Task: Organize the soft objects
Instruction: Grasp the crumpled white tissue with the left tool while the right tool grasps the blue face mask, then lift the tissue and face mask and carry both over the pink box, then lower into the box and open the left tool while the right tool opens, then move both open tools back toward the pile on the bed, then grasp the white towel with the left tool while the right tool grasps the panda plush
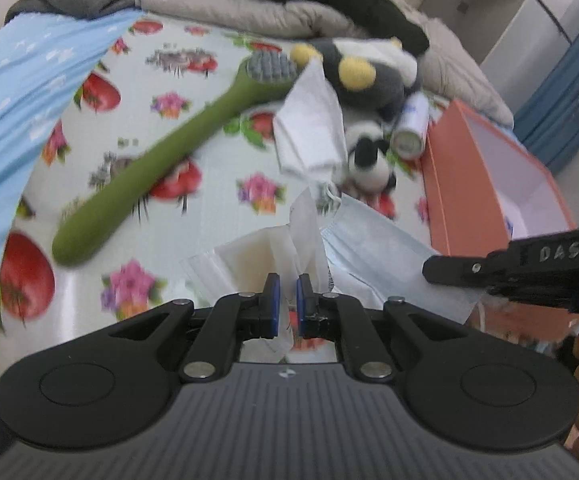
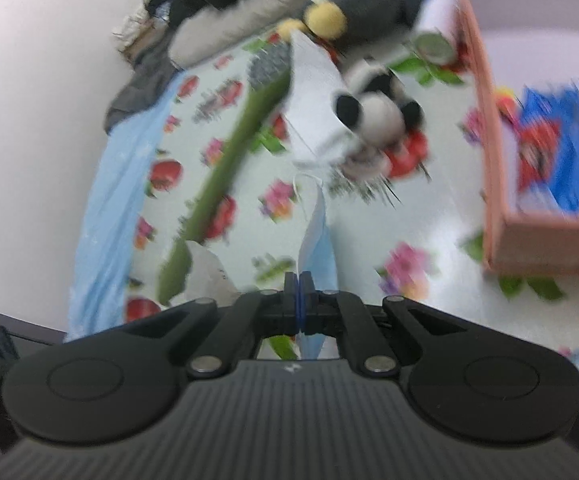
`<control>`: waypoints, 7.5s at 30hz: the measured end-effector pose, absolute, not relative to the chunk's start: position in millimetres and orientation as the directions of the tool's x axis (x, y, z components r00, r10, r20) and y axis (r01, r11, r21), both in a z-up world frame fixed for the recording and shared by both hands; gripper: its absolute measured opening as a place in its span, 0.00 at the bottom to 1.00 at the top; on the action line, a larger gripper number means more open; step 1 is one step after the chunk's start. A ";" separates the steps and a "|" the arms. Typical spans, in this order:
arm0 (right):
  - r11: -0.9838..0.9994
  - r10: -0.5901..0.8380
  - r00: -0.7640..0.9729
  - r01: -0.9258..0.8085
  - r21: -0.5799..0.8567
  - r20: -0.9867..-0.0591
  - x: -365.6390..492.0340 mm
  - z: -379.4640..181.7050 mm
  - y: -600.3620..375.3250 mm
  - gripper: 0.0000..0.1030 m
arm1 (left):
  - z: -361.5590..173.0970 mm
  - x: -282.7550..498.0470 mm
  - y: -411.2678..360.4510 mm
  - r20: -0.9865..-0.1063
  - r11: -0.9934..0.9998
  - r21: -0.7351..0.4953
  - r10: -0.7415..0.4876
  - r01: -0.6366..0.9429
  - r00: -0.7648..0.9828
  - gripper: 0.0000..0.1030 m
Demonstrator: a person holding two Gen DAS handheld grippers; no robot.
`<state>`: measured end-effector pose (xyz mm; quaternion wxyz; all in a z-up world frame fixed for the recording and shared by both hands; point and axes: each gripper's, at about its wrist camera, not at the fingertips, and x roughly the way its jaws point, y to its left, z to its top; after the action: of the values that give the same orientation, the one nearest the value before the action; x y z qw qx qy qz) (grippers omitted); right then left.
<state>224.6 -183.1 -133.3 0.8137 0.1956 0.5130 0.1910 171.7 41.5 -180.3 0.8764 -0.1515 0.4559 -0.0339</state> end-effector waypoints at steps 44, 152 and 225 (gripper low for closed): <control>0.908 0.258 0.446 -0.415 0.058 -0.857 197.9 -228.8 -146.4 0.13 | -248.2 208.5 29.2 -0.852 0.962 -0.254 -0.171 -0.104 0.495 0.37; 0.936 0.080 0.635 0.217 0.276 -0.768 246.1 -119.9 -435.3 0.43 | -110.0 309.5 -223.9 -0.688 0.866 -0.356 -0.497 0.351 0.530 0.37; 0.964 0.266 0.706 -0.180 0.197 -0.656 244.2 -117.8 -174.7 0.43 | -212.0 329.7 48.0 -0.736 0.934 -0.349 -0.224 -0.074 0.639 0.48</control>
<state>244.2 -174.7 -117.8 0.9218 0.0590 0.3635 0.1212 329.7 48.0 -212.0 0.8878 -0.1765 0.4229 -0.0423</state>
